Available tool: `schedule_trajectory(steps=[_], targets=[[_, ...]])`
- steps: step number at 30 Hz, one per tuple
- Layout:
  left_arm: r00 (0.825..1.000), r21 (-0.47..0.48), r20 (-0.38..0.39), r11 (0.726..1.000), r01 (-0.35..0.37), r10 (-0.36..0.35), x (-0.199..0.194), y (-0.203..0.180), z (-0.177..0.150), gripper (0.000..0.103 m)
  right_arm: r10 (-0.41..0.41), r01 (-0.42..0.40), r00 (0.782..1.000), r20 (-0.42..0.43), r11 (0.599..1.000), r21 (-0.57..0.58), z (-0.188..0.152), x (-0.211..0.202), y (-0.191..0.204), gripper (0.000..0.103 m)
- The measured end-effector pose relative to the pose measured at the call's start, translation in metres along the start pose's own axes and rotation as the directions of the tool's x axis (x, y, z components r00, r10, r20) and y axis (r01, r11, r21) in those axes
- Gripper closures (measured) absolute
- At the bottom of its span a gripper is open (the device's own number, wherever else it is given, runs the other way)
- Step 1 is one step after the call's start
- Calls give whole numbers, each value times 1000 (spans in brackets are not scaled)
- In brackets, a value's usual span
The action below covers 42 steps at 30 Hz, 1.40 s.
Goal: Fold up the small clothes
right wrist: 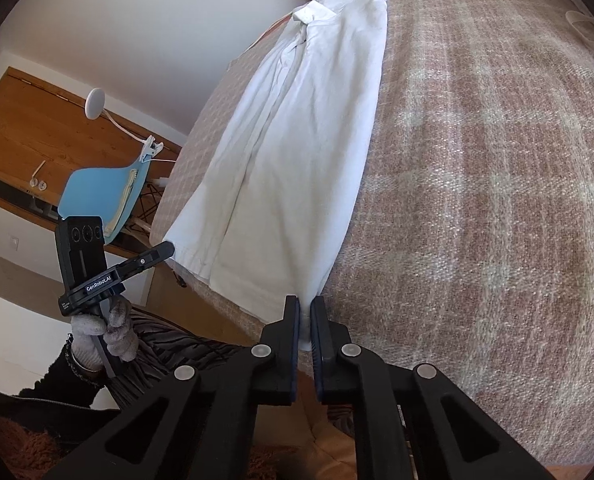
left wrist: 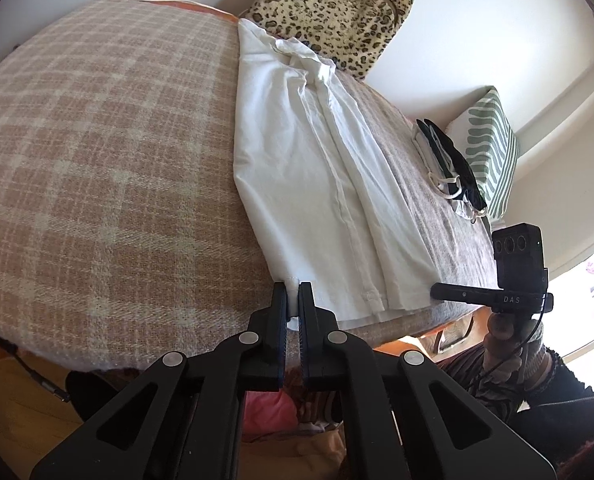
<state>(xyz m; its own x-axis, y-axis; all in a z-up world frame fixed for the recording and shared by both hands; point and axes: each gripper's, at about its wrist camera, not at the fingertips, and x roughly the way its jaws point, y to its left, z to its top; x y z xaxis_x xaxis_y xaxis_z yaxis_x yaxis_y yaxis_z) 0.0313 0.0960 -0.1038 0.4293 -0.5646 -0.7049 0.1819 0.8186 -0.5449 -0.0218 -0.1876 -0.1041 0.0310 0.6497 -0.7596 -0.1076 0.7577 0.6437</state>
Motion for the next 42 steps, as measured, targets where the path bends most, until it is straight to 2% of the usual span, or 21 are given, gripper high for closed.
schedule_trajectory(steps=[6, 13, 23, 34, 42], targets=[[998, -30, 30, 998, 51, -50, -7, -3, 10, 99, 98, -99, 994, 52, 995, 32, 8, -16, -3, 100], [994, -26, 78, 997, 79, -77, -7, -10, 38, 99, 152, -157, 983, 103, 987, 44, 25, -29, -4, 101], [988, 31, 142, 998, 51, -55, 2, -16, 95, 99, 111, -114, 981, 157, 993, 11, 75, -28, 2, 101], [992, 20, 123, 1000, -24, 21, 42, 2, 140, 99, 22, -34, 987, 161, 997, 70, 130, -6, -23, 101], [994, -19, 95, 998, -59, 60, 67, 20, 154, 99, -6, -13, 988, 155, 992, 122, 154, 8, -41, 101]])
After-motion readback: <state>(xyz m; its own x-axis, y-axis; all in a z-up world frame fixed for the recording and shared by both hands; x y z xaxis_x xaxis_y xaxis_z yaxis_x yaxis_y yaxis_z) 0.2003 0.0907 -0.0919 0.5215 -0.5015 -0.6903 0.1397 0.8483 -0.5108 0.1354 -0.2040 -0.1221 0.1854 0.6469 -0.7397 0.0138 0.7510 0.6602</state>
